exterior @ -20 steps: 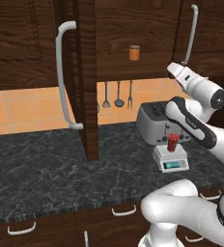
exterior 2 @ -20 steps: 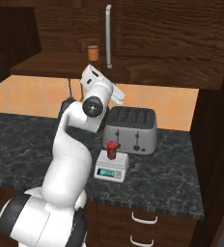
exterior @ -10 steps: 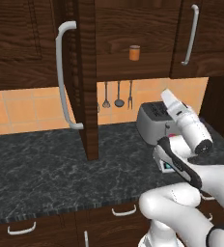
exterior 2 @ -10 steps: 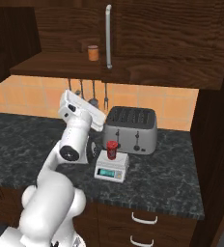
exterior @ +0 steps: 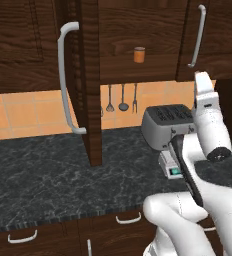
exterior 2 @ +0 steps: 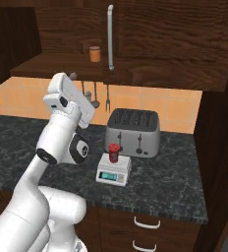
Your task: Pick the yogurt and place it on the digital scale for weighing, and close the cabinet.
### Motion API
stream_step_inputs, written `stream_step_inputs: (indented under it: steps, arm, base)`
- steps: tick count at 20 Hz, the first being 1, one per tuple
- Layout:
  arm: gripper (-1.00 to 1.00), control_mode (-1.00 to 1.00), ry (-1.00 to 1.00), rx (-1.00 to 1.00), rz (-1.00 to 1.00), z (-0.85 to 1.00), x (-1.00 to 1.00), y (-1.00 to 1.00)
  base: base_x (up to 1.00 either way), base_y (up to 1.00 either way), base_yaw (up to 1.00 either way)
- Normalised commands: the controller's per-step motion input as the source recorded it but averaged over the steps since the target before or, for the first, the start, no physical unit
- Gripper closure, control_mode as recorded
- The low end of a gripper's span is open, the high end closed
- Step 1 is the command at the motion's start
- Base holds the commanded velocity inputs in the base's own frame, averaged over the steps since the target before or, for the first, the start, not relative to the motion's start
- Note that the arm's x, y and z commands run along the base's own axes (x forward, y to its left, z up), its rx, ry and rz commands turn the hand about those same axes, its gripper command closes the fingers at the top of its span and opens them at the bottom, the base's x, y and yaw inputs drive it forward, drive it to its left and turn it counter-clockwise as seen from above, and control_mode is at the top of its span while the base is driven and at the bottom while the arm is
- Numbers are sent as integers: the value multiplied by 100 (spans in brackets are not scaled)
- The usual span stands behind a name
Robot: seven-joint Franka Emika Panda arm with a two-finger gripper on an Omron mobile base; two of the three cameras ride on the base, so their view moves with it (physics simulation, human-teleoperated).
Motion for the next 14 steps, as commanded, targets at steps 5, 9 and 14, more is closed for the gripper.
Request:
stream_step_inputs:
  steps: [5, 9, 14]
  arm:
    - [-100, -100, -5, 75, 13, 11, -62, 1]
    - [-100, -100, -6, 48, 9, -30, -62, 51]
    - [-100, -100, 0, 46, 4, 34, -96, 39]
  base:
    - [0, 0, 0]
    - [0, 0, 0]
    - [0, 0, 0]
